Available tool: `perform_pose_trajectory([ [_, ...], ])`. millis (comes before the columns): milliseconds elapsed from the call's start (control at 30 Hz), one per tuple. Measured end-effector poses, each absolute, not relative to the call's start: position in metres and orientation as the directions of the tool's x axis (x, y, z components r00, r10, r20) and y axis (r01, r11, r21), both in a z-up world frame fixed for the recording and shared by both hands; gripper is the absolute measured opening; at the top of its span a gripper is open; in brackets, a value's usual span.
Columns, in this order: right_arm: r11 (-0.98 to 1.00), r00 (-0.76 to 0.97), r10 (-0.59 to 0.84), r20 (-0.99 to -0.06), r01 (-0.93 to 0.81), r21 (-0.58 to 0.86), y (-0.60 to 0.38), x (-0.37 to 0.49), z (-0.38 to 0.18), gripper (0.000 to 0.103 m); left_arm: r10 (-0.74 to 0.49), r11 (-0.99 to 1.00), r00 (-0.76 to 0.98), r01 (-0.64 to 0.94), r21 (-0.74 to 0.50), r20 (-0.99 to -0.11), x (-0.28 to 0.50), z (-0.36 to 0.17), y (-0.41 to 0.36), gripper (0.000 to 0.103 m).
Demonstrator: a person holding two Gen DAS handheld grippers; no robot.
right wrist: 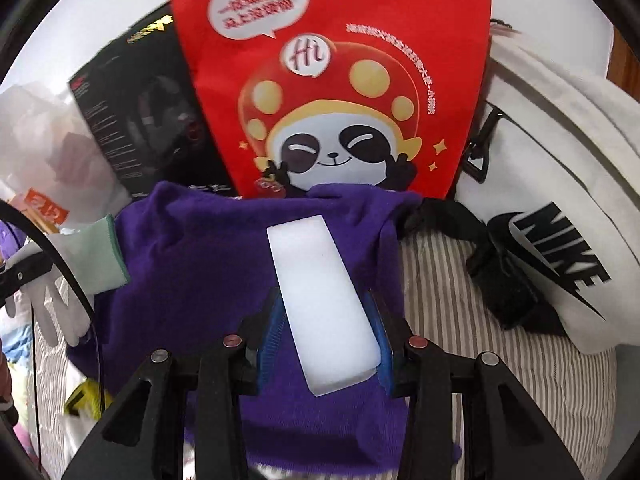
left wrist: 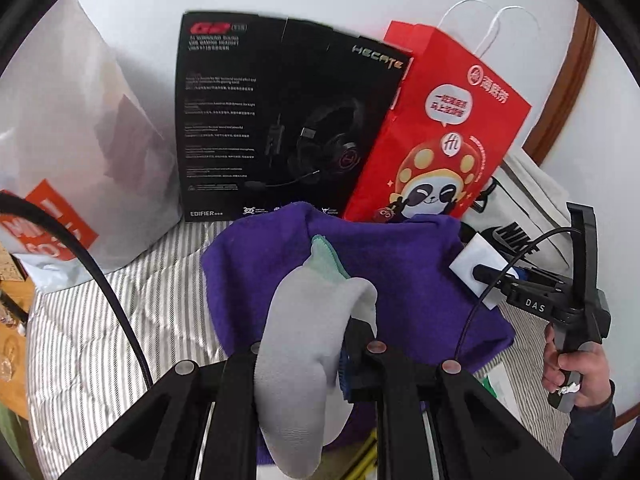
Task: Organize soft objects
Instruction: 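Carry the glove with the left tool while the right tool carries the sponge onto the purple towel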
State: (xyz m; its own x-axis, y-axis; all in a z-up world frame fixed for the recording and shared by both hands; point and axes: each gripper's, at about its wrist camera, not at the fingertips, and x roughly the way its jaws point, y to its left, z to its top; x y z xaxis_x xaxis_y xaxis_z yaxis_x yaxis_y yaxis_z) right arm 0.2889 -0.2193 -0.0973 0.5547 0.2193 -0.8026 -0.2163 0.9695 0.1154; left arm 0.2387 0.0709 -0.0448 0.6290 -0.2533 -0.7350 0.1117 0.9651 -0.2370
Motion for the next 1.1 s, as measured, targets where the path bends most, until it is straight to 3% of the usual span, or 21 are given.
perform_pose_trajectory([
  [467, 0.979, 0.514, 0.175, -0.84, -0.182, 0.092, -0.213, 0.33, -0.136, 0.04, -0.236, 0.97, 0.563, 0.082, -0.231, -0.792, 0.283, -0.098, 0.066, 0.015],
  [1100, 0.969, 0.503, 0.189, -0.843, -0.236, 0.076, -0.212, 0.328, -0.139, 0.041, -0.201, 0.979, 0.513, 0.07, -0.193, -0.835, 0.291, -0.115, 0.054, 0.017],
])
